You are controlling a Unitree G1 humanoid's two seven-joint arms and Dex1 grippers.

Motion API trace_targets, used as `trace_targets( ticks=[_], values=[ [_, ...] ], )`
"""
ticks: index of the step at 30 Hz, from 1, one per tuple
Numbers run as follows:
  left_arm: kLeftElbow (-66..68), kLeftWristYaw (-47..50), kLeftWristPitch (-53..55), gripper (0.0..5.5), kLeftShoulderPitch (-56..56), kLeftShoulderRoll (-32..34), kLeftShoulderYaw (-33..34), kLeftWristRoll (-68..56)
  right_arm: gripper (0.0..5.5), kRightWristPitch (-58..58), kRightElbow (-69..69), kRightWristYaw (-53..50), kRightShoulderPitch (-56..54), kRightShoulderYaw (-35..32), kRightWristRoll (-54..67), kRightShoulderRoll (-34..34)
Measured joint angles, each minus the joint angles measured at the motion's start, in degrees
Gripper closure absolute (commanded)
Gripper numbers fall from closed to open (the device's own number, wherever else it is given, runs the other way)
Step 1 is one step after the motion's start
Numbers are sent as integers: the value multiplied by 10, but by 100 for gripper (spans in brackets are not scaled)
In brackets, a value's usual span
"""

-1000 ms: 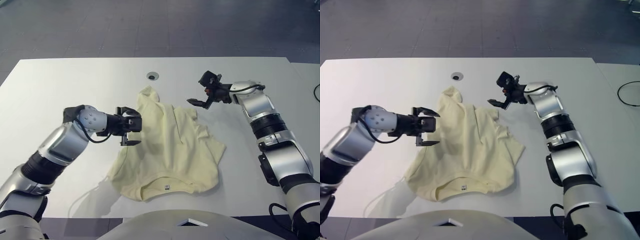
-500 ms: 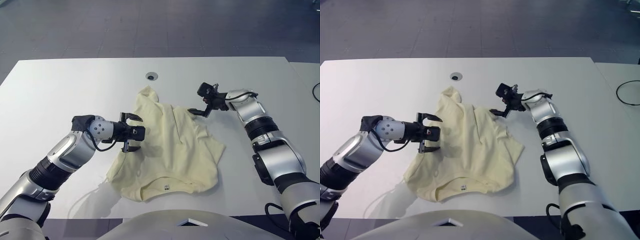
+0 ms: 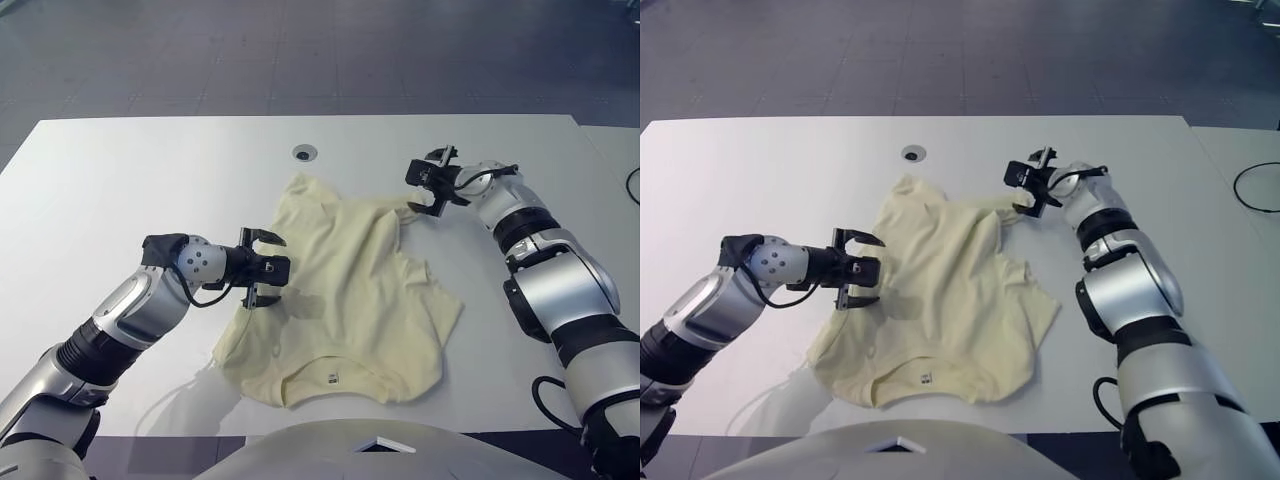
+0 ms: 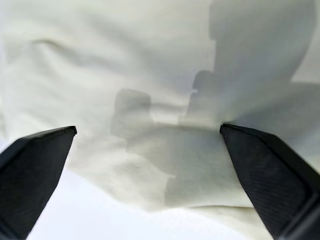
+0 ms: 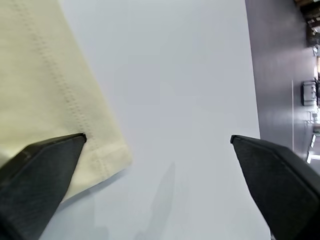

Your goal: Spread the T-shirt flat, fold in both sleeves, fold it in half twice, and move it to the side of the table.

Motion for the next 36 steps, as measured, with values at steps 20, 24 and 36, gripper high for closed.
trace_targets(
  ticks=[20,24,36],
  values=[
    [-21,-11,77,15,13,-36,31,-48,12,-113,-36,-205,-26,-75,1,2],
    [13,-19,147,15,-101,-72,130,-142,12,-73,-192,-98,53,-119,69,-11],
    [454,125,-39,15,-300,-182,109,-74,12,169,-571,13,233,-147,130,-18]
  ],
)
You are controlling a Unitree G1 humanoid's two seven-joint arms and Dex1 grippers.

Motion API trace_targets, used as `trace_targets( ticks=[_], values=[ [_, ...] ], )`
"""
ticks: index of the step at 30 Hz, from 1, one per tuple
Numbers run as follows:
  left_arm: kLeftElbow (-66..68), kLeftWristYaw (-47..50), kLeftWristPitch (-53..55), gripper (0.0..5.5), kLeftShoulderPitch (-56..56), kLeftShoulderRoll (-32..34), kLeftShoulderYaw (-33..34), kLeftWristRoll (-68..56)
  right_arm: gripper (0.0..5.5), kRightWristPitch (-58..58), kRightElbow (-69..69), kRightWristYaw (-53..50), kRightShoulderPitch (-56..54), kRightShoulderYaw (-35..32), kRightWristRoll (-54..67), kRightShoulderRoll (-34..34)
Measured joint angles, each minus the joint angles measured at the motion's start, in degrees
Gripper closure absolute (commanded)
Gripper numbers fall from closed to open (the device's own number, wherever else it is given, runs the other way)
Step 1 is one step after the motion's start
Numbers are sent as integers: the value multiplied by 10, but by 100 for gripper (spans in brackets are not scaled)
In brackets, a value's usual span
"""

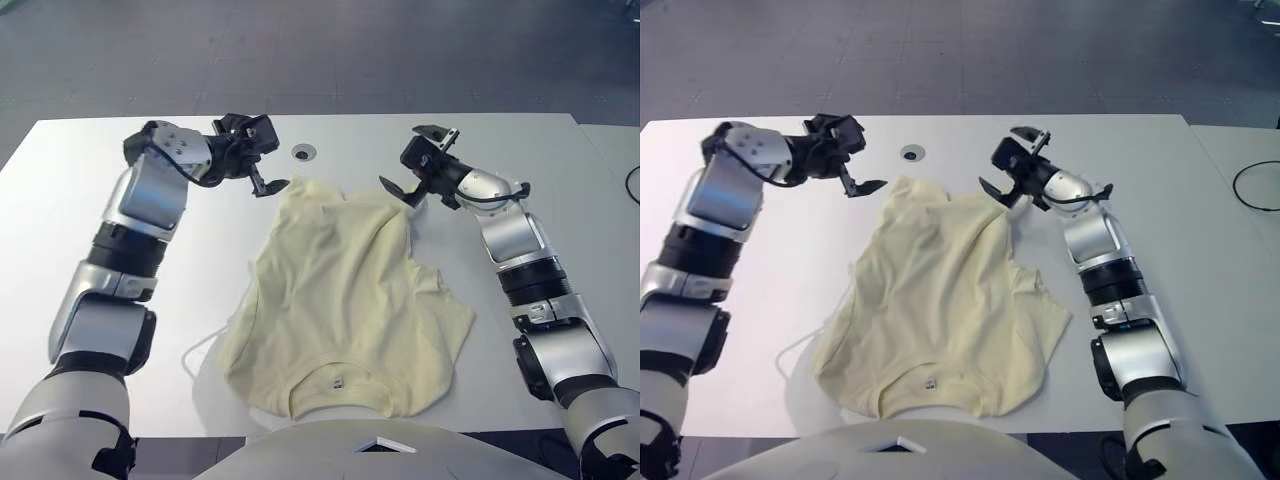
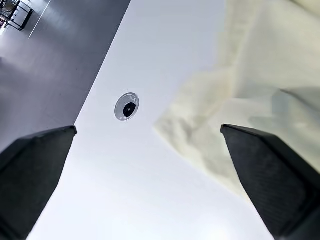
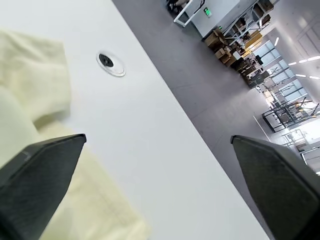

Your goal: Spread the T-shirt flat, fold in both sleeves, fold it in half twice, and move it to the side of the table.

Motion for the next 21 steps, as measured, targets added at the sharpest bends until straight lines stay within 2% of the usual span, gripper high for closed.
trace_targets(
  ticks=[9,14,21],
  values=[
    [412,169,-149,15,-111,-124,4,30,12,55,-69,23,53,28,-1,14],
    [484,215,-174,15,-118,-143,11,48,12,65,-79,24,64,36,-6,19],
    [500,263,-168,15,-107,-130,11,79,12,65,-78,26,60,38,-6,21]
  ],
)
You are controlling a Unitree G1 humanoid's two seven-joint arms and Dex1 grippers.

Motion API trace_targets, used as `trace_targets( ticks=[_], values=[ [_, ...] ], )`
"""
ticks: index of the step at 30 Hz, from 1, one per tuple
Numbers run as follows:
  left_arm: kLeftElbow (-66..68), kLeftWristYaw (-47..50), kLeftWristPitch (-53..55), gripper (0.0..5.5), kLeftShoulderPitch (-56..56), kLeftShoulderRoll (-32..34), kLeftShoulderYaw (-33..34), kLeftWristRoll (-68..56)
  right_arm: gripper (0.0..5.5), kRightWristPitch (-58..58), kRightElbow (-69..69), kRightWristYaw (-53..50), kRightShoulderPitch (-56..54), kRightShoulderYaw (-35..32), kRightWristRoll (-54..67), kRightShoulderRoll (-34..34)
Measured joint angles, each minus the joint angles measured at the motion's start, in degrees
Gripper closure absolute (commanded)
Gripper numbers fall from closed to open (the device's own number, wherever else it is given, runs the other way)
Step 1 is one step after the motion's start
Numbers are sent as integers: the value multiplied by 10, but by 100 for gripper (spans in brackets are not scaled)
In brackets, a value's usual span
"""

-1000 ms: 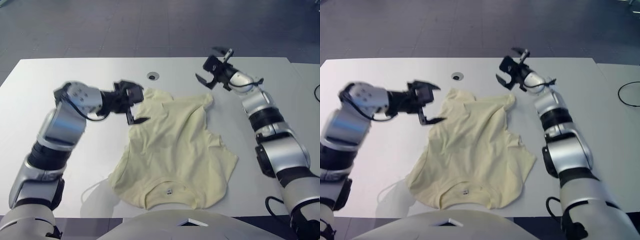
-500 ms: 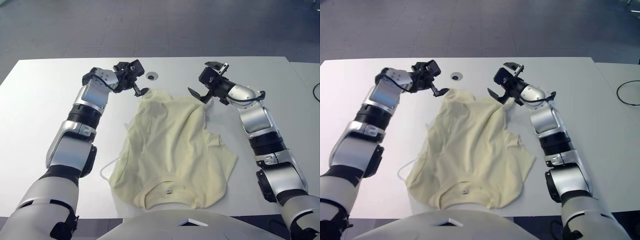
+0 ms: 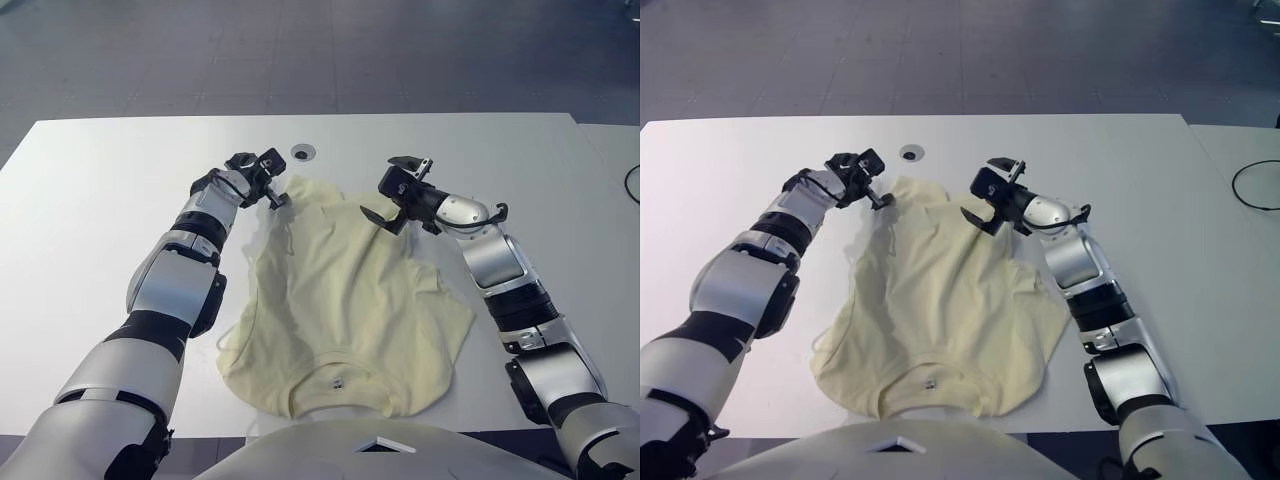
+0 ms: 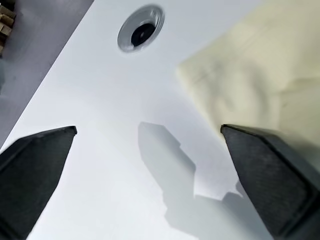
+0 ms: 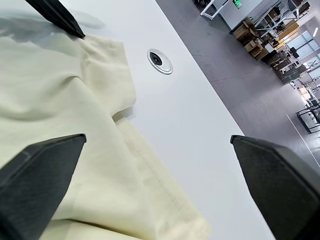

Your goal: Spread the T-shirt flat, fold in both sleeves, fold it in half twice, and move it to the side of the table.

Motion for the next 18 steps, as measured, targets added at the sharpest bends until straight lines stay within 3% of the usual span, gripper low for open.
trace_targets(
  ticks=[7,14,18],
  values=[
    [-2,3,9,15,18,31,38,-13,12,-14,106,-59,-64,-22,-12,14],
    [-3,28,14,15,16,32,32,0,12,-55,273,-121,-119,-49,-10,37],
    [1,65,24,15,17,34,37,4,12,-71,299,-130,-126,-69,5,43]
  ],
)
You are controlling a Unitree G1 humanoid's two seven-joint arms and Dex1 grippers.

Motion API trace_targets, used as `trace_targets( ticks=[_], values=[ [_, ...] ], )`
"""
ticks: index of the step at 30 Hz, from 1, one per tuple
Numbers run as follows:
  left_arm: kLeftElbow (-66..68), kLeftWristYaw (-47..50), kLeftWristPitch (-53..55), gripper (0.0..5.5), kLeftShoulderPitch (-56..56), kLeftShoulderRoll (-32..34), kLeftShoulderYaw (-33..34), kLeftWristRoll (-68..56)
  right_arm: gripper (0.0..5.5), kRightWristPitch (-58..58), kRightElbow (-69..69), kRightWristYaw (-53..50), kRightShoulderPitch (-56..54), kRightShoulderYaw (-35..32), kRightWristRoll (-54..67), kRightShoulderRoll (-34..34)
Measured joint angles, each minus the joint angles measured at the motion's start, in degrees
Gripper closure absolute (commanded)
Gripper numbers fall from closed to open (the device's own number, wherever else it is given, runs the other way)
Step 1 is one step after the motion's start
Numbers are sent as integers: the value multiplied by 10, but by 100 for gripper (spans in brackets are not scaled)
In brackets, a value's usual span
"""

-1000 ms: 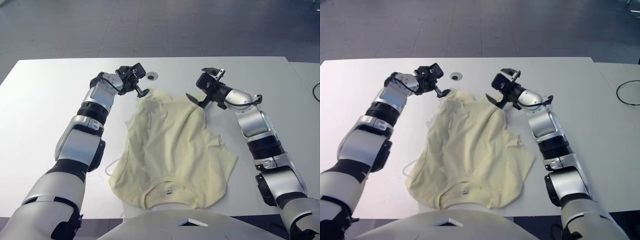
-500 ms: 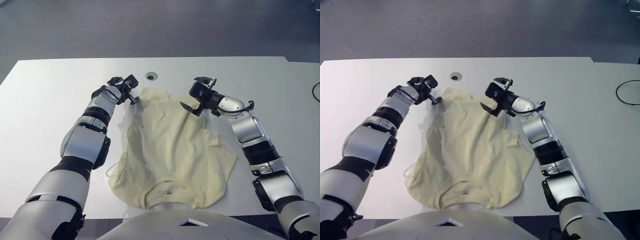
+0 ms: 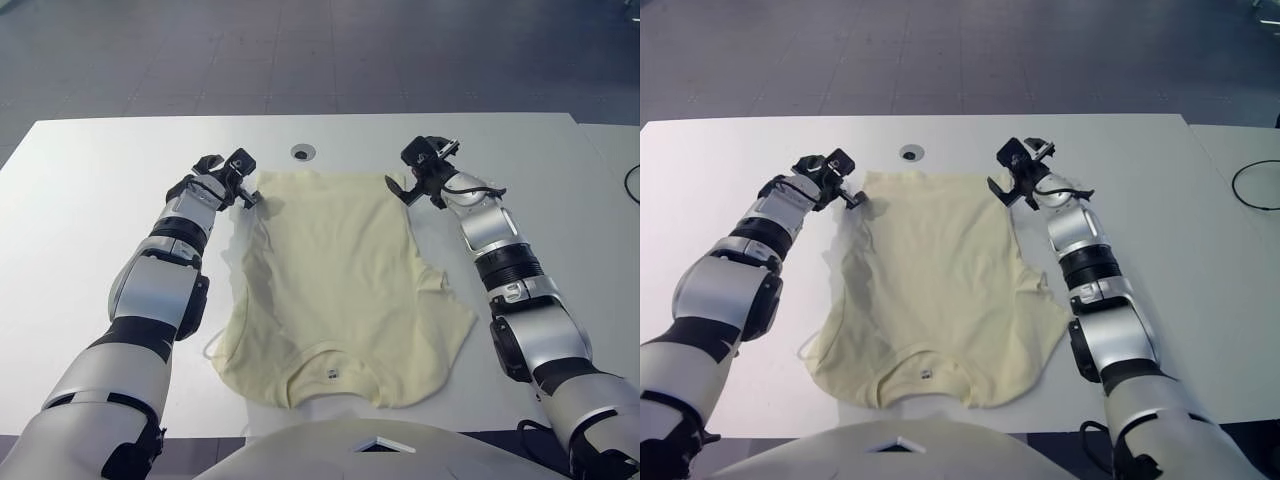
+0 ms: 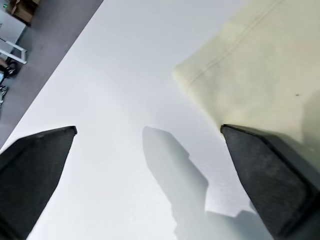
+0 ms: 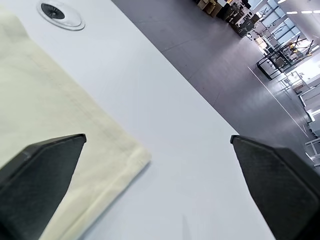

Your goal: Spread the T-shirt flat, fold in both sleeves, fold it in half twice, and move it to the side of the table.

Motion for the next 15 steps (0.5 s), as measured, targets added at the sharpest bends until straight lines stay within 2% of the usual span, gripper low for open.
trace_targets(
  ticks=[9,15],
  values=[
    [16,48,7,15,0,12,35,5,12,26,-83,6,1,-22,18,-4],
    [-22,13,-21,15,-14,54,87,-39,12,115,-272,21,62,-48,53,-2]
  ],
)
